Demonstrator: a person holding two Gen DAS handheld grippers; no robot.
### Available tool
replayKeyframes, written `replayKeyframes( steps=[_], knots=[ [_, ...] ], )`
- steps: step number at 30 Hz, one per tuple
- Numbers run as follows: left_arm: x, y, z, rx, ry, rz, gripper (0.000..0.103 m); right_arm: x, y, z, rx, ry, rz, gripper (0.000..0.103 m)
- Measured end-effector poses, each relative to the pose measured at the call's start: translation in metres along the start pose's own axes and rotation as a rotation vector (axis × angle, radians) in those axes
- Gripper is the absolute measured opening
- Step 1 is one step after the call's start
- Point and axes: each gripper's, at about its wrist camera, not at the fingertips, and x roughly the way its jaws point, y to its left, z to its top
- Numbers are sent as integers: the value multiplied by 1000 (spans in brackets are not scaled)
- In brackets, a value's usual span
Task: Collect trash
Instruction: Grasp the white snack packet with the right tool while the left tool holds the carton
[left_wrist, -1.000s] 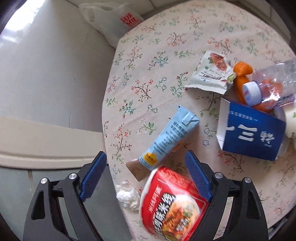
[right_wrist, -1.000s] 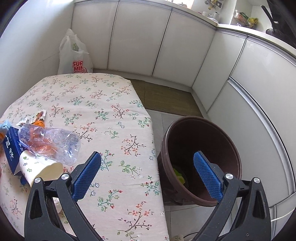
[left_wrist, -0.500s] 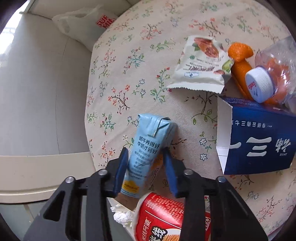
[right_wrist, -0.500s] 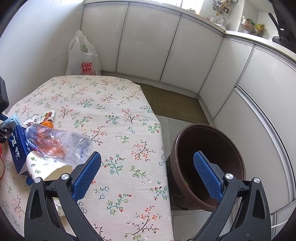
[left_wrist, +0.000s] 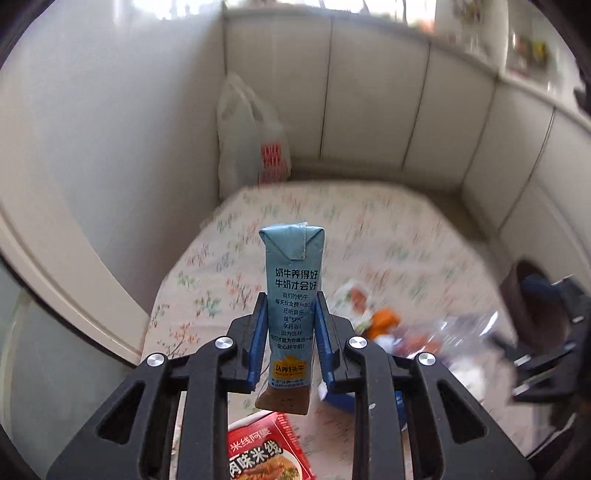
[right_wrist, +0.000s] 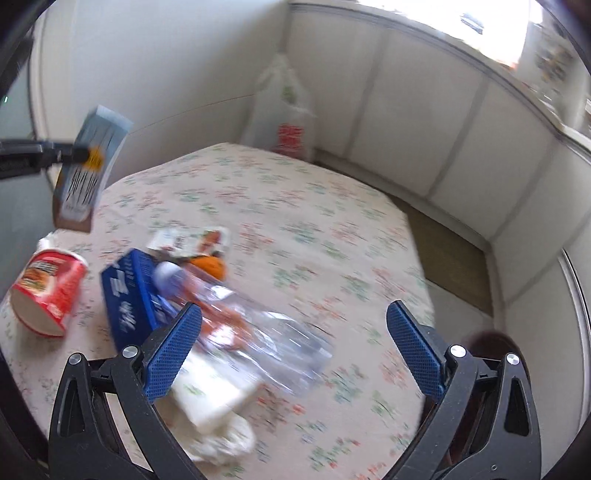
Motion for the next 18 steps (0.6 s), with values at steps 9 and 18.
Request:
replayKeyframes(
  steps=[9, 18],
  knots=[
    [-58, 27, 15, -130, -288, -18, 24, 70, 111, 71, -272, 172, 27, 96],
    [-54, 63, 22, -282, -291, -114, 25, 131, 157, 91, -330, 359, 48, 96]
  ],
)
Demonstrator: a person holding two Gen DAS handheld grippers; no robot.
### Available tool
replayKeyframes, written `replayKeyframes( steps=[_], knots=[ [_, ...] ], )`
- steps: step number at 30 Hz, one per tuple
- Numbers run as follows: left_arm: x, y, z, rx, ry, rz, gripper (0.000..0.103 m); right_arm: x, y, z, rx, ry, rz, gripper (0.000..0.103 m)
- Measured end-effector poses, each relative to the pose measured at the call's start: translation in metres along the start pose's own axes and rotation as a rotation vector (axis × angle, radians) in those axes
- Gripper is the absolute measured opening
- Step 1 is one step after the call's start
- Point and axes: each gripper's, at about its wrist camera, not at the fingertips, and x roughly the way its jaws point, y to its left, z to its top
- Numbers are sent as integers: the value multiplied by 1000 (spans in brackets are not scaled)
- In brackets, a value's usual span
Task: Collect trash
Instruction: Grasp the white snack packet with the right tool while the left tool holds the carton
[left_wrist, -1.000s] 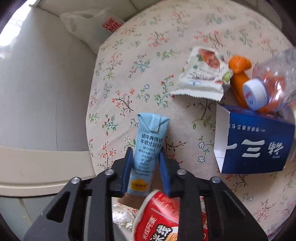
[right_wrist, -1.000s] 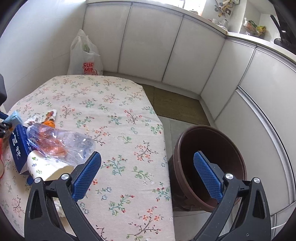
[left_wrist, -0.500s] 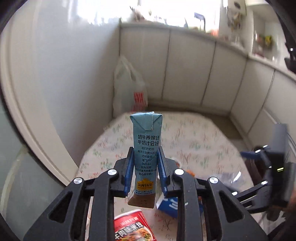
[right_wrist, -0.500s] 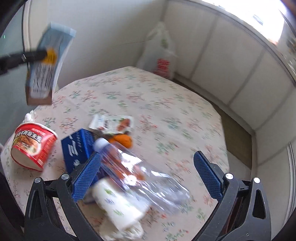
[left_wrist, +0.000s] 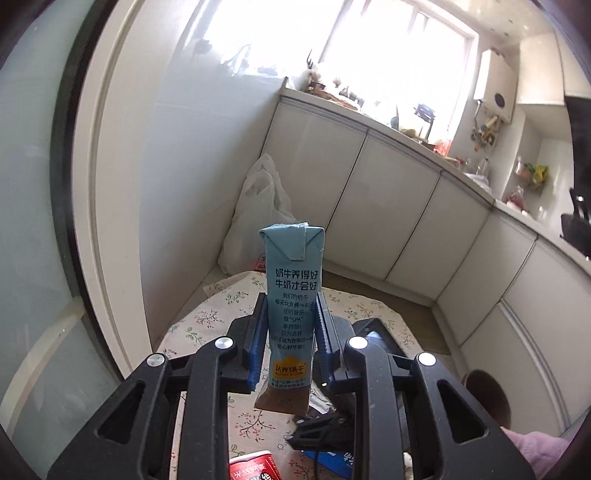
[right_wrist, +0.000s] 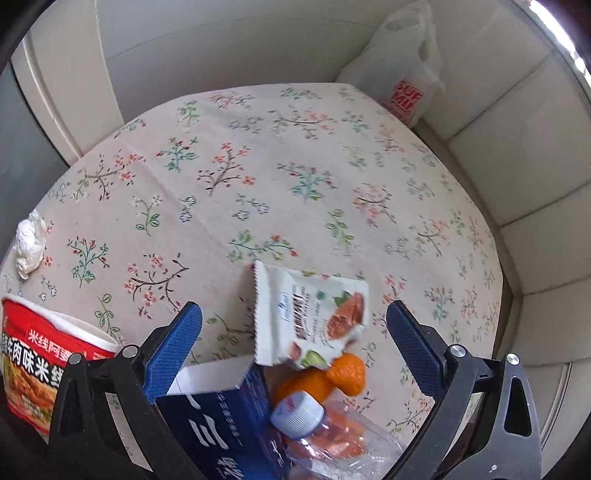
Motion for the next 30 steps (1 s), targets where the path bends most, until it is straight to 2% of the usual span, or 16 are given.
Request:
replayKeyframes(
  steps=[2, 4, 6, 7, 8, 10, 12, 14, 22, 30],
  knots=[
    [-3, 3, 1, -12, -4, -5, 25, 8, 7, 5, -33, 29, -20, 92],
    [-5, 3, 1, -12, -9, -10, 25, 20, 7, 9, -44, 76, -27, 71],
    [-8, 2, -2, -7, -14, -12, 25, 32, 1, 8, -7, 132, 14, 40],
    [-9, 2, -1, -4, -17, -13, 25, 34, -1, 7, 17, 146, 28, 34],
    [-10, 2, -1, 0, -19, -12, 25, 38, -6, 4, 54, 161, 48, 24],
    [-12, 0, -3, 16, -24, -2, 25, 40, -11, 1, 86, 155, 61, 19],
    [-13, -5, -4, 48, -34, 18, 25, 36, -16, -3, 111, 122, 76, 12],
    [-15, -10, -8, 71, -40, 23, 25, 29, -21, -5, 134, 79, 77, 10],
    [-7, -29, -17, 116, -11, 11, 25, -13, -50, -19, 235, -42, 86, 7],
    [3, -51, -27, 158, 17, -2, 25, -64, -108, -50, 347, -160, 17, 7]
  ],
)
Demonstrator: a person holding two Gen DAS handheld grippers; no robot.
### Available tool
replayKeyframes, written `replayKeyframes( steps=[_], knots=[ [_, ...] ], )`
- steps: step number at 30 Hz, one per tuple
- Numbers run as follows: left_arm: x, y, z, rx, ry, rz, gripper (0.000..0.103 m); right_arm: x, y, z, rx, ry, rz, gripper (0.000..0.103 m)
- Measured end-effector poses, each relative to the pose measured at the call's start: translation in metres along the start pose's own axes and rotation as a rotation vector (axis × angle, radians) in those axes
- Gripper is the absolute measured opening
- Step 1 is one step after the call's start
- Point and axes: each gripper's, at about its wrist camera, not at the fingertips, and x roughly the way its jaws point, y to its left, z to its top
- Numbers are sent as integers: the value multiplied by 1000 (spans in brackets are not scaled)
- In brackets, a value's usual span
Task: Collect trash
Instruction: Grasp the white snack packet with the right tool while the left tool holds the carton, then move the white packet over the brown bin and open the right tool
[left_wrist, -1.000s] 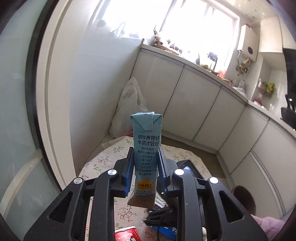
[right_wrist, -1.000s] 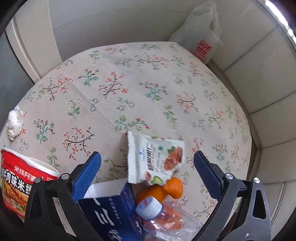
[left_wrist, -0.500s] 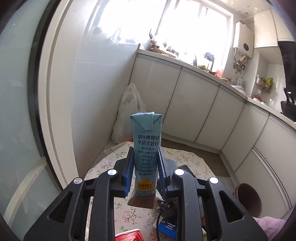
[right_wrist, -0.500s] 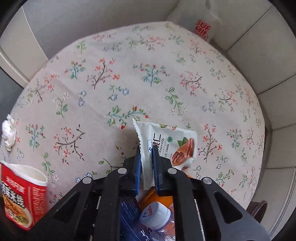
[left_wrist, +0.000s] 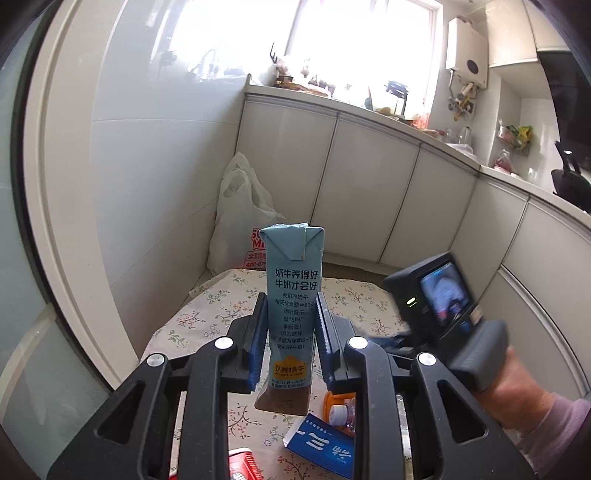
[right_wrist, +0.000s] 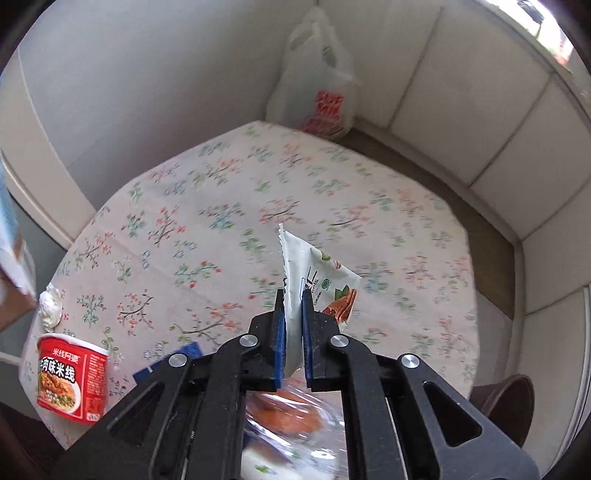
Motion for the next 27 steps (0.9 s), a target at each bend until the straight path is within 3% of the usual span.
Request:
replayKeyframes(
  steps=[7, 16, 23, 27],
  knots=[
    [14, -29, -10, 53, 34, -27, 25, -52, -83, -28, 156, -100, -78, 7],
    [28, -60, -29, 113, 88, -63, 25, -110, -202, -102, 442, -213, -197, 7],
    [39, -79, -48, 152, 140, -95, 25, -127, -262, -181, 661, -286, -318, 8],
    [43, -94, -58, 187, 156, -107, 25, -119, -273, -215, 727, -305, -396, 8]
  ],
)
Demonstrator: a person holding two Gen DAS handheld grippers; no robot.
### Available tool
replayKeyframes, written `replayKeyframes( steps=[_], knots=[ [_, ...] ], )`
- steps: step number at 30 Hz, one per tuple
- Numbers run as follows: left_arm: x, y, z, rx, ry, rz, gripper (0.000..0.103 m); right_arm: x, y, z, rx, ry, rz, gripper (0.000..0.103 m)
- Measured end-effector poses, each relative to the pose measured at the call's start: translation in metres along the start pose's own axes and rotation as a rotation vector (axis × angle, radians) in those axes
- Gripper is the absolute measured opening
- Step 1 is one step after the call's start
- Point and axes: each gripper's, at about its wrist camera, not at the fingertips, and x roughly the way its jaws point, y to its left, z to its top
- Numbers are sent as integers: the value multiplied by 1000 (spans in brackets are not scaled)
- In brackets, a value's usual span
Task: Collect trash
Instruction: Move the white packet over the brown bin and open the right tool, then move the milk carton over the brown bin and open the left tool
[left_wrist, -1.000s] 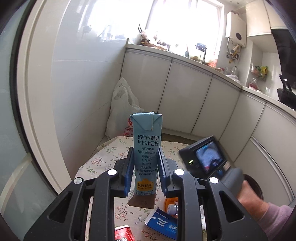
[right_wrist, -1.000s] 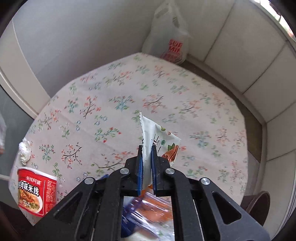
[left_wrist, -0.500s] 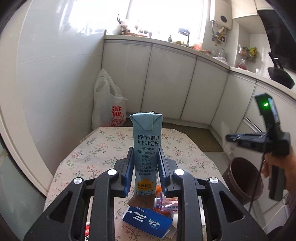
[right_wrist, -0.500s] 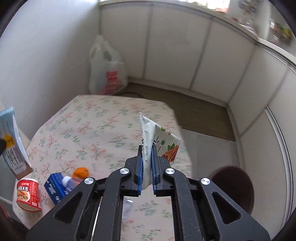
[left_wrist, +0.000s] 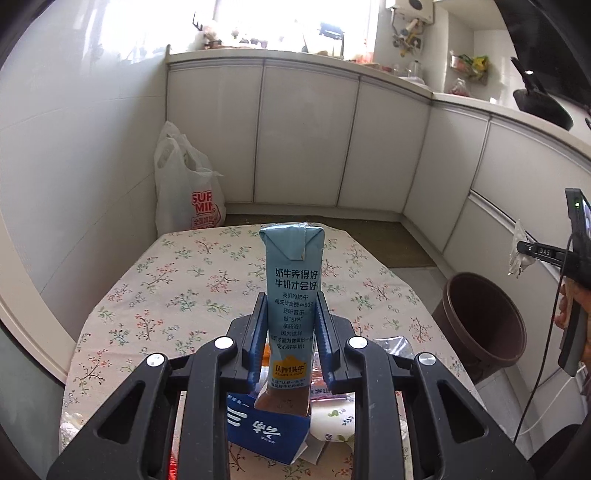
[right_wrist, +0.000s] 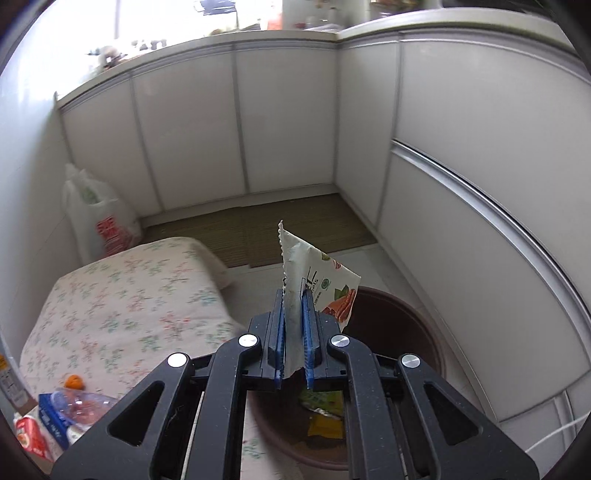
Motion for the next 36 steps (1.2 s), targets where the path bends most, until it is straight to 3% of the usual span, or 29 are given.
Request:
replayKeyframes(
  steps=[7, 14, 16, 17, 19, 23, 25, 36],
  knots=[
    [5, -27, -6, 38, 6, -35, 25, 14, -20, -27, 15, -70, -106, 8],
    [10, -62, -15, 85, 15, -68, 25, 31, -35, -25, 29, -40, -131, 11],
    [15, -73, -18, 82, 23, -83, 25, 36, -42, -27, 58, -30, -131, 33],
    [17, -78, -19, 78, 27, -94, 25, 38, -46, -27, 79, -26, -135, 51],
    [22, -88, -21, 86, 32, -104, 25, 36, -52, -31, 108, -26, -142, 61],
    [36, -111, -19, 70, 53, -145, 25, 32, -69, -31, 175, -43, -176, 95],
    [44, -126, -15, 59, 65, -173, 25, 26, -79, -31, 207, -65, -197, 96],
    [84, -214, 15, 33, 107, -309, 25, 33, -134, -38, 294, 4, -256, 96]
  ],
)
